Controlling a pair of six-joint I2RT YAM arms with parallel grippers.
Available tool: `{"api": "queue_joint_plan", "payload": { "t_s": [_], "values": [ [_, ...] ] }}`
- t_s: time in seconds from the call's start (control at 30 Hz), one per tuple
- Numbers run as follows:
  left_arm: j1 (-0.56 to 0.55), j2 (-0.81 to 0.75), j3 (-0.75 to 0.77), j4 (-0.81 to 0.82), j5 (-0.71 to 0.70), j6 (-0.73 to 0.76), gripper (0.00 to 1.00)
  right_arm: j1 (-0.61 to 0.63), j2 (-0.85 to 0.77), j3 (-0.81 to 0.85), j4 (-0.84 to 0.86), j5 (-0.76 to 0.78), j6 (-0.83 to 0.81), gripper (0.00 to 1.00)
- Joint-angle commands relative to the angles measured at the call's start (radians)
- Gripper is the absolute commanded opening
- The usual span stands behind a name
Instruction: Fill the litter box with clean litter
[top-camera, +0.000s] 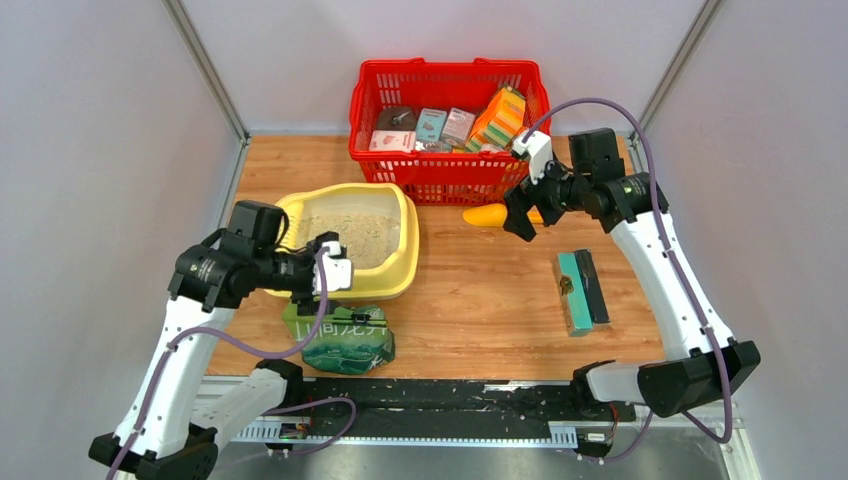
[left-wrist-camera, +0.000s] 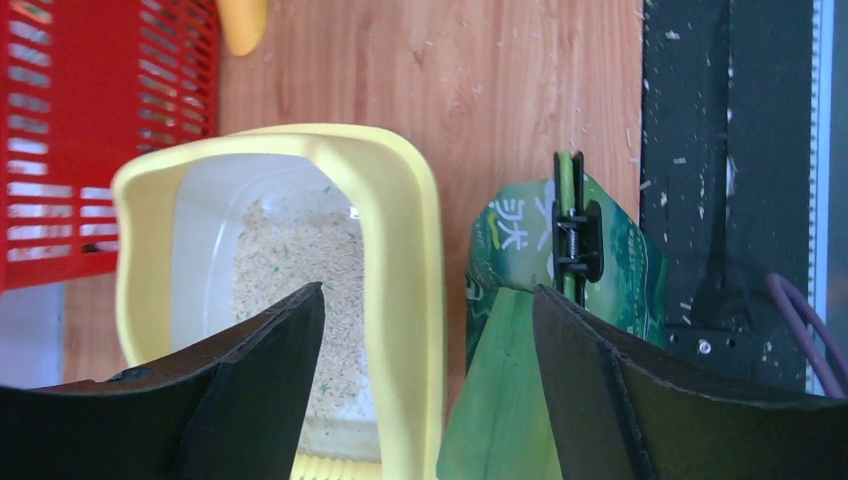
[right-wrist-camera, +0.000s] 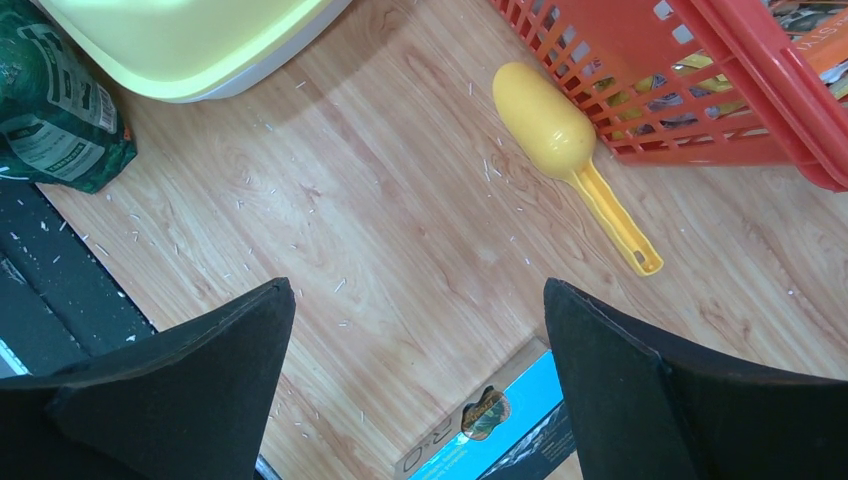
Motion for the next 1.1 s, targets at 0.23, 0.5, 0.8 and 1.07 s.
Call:
{"api": "queue_joint_plan", "payload": {
  "t_s": [0.23,0.5,0.8,1.07],
  "values": [
    [-0.028,0.027,-0.209,-0.453,-0.094,0.323,0.67,0.006,-0.041,-0.006,0.011,0.001,0.013,1.0],
    [-0.037,-0.029,-0.151,-0.442,-0.153,0.193,0.72,0.006,-0.048,-0.014,0.02,0.013,0.022,1.0],
    [-0.046,-0.202,-0.168,-0.453,-0.227,-0.014,0.82,0.007,-0.041,-0.042,0.043,0.004,0.025,1.0],
    [-0.049,-0.202,-0.355,-0.453,-0.325,0.076,0.65,0.007,-0.042,-0.043,0.045,0.004,0.025,1.0]
  ]
}}
